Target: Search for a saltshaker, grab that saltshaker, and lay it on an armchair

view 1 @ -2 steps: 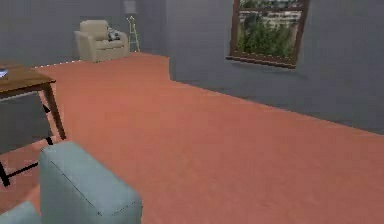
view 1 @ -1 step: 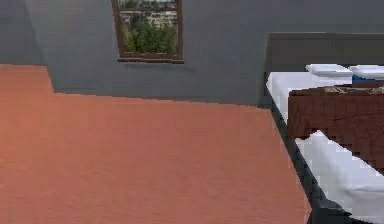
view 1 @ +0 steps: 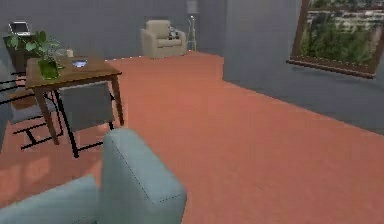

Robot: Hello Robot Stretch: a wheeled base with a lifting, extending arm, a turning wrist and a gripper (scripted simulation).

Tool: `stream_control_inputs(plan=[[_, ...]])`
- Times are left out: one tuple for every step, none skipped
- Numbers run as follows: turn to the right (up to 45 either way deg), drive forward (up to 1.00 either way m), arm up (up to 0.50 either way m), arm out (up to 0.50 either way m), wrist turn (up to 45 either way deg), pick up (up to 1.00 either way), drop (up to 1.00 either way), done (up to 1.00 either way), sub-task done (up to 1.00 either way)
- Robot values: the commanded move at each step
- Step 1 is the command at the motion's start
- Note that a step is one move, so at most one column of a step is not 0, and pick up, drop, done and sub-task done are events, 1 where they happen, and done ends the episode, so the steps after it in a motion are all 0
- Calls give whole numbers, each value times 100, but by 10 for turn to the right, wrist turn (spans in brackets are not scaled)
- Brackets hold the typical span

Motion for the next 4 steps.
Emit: stream_control_inputs(plan=[[-450,0,0,0,0,0,0,0,0],[-450,0,0,0,0,0,0,0,0],[-240,0,0,0,0,0,0,0,0],[0,0,0,28,0,0,0,0,0]])
